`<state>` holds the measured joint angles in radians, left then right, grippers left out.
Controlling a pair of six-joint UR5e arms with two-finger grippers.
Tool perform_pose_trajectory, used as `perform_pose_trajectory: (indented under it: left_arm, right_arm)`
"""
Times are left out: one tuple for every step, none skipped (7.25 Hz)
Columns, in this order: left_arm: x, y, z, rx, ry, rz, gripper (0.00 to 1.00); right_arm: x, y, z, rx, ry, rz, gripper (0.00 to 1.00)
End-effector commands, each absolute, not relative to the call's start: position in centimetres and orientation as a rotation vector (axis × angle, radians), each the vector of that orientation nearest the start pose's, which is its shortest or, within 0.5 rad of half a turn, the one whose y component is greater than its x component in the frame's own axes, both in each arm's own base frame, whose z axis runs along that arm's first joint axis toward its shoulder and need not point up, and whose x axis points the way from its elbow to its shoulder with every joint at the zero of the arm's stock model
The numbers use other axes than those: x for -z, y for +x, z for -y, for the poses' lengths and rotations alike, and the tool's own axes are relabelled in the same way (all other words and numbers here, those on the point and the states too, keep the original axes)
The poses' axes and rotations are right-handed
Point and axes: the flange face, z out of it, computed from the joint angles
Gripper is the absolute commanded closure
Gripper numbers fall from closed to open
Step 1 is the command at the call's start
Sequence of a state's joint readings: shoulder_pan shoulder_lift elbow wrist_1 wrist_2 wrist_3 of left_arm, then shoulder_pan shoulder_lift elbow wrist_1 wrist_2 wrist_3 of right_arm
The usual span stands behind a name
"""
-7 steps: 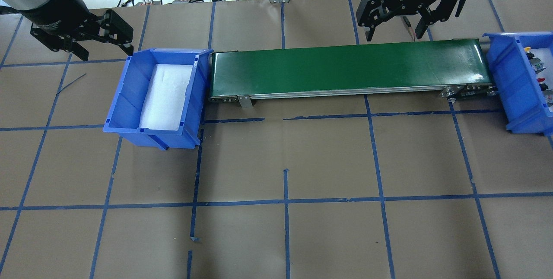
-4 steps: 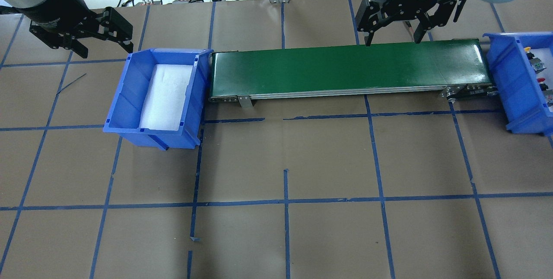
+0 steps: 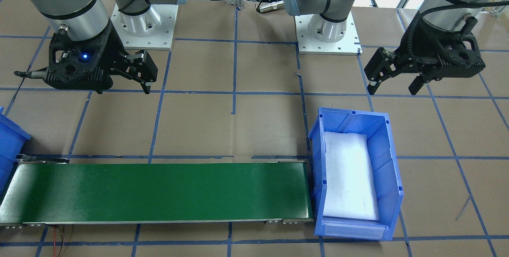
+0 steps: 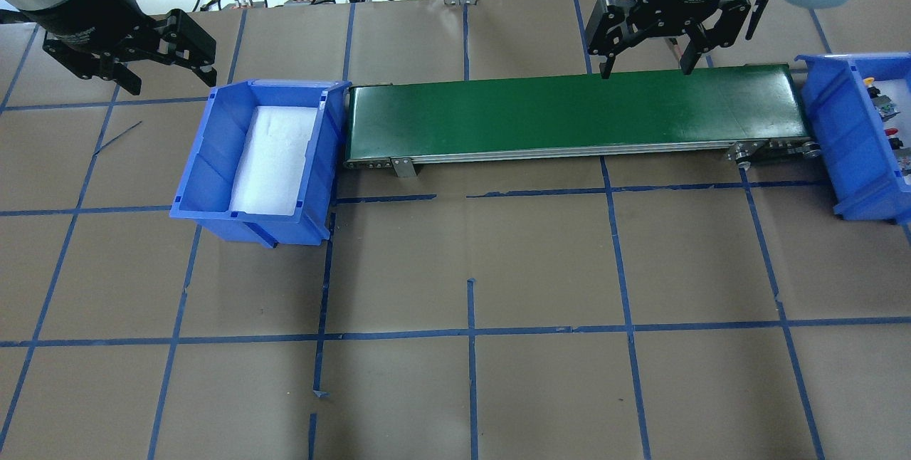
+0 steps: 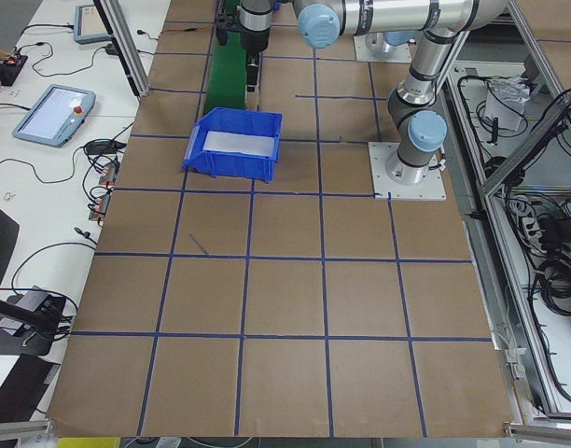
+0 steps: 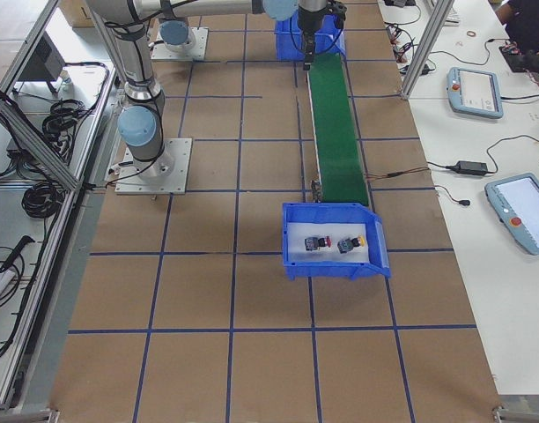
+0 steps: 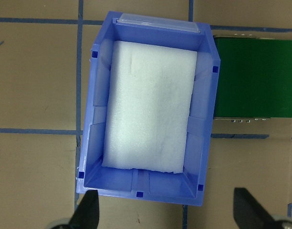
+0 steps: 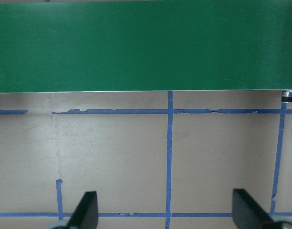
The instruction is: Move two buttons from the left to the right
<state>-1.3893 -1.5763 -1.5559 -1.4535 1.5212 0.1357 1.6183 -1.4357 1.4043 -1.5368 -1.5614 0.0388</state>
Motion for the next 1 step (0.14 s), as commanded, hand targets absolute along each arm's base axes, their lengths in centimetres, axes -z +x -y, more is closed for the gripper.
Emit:
perform_pose_trajectory:
  left_arm:
    - [-51.46,-4.32,52.05,0.226,-0.075,-3.155,0.0]
  right_arm:
    - [-49.65,16.03,54.17,-0.003,-0.012,-3.131,0.0]
